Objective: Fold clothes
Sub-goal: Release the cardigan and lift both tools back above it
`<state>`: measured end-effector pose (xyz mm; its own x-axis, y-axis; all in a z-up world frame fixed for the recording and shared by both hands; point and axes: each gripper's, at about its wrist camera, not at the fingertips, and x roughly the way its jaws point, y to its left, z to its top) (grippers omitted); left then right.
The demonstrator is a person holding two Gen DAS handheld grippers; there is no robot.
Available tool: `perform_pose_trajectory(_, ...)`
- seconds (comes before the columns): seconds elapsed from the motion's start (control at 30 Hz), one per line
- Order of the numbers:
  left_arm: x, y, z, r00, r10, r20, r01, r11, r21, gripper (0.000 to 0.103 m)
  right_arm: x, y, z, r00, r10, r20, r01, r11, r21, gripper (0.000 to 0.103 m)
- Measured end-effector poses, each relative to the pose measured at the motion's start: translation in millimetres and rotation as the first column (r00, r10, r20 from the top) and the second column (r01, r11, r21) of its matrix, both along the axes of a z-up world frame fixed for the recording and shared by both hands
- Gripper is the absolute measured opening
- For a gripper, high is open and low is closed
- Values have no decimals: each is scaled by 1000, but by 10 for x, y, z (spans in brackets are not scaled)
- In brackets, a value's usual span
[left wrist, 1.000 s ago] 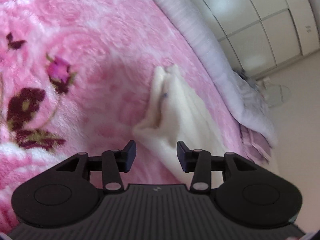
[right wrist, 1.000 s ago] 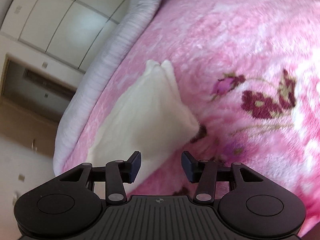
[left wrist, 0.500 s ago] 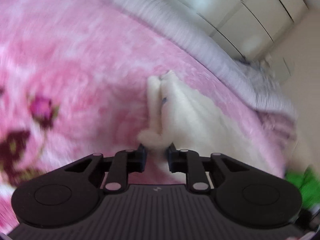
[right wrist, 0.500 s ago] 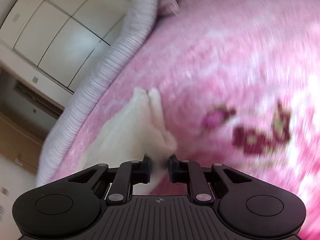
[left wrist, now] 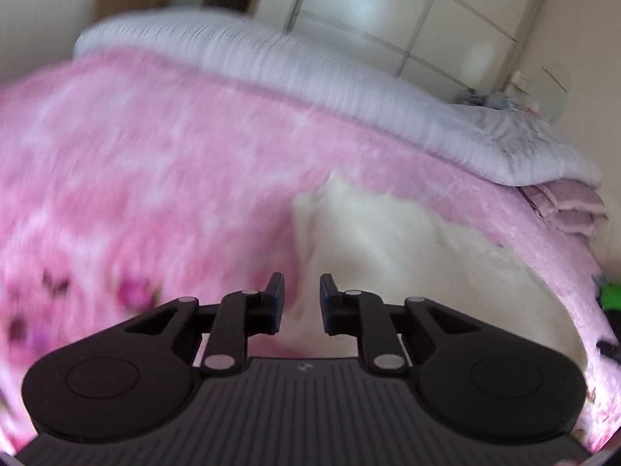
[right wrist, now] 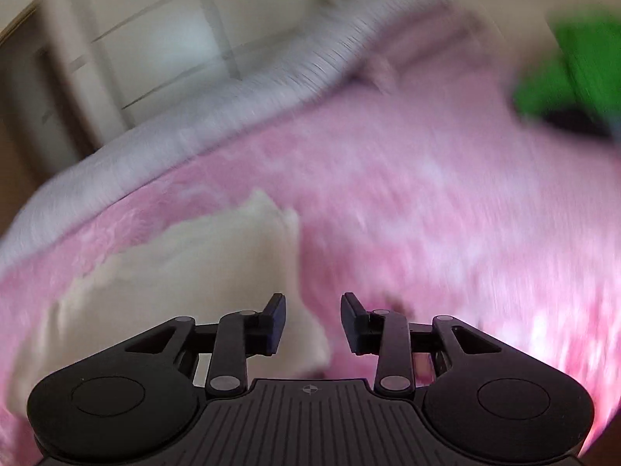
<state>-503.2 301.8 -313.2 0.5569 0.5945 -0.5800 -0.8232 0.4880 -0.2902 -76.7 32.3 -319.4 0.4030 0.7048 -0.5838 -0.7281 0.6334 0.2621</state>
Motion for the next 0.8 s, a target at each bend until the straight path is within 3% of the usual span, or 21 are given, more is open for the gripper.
perform_pose_trajectory(0.1, 443, 105, 16, 989, -147, -21, 147, 989, 8, 15, -150, 384, 17, 976, 174, 128, -168, 984, -57, 36)
perform_pose_trajectory(0.2, 1000, 150, -128, 952, -290, -97, 294, 955, 29, 14, -321, 850, -117, 913, 349, 211, -326, 935, -137, 35)
perform_pose_trajectory(0.27, 1248, 196, -296, 930, -324, -172, 335, 941, 41, 13, -370, 1046, -280, 866, 423, 267, -381, 904, -196, 35)
perform_pose_trajectory(0.33, 1277, 319, -474, 926, -299, -229, 318, 947, 48, 9, -349, 1188, -468, 832, 472, 291, -409, 877, -253, 35)
perform_pose_trajectory(0.4, 1112, 473, -613, 938, -274, -212, 293, 954, 61, 3, -96, 1111, -537, 858, 435, 275, -389, 898, -207, 35)
perform_pose_trajectory(0.47, 908, 632, -640, 958, -263, -117, 267, 964, 16, 3, 158, 1035, -606, 881, 397, 257, -366, 917, -161, 35)
perform_pose_trajectory(0.57, 852, 731, -536, 970, -214, -119, 219, 975, 27, 2, 422, 934, -556, 929, 342, 145, -330, 939, -98, 35)
perform_pose_trajectory(0.7, 1001, 726, -424, 965, -211, -158, 226, 971, 84, 4, 254, 1045, -464, 917, 335, 216, -316, 941, -117, 36)
perform_pose_trajectory(0.8, 1161, 806, -532, 950, -234, -205, 252, 965, 68, 6, 145, 1186, -442, 907, 346, 239, -321, 937, -139, 36)
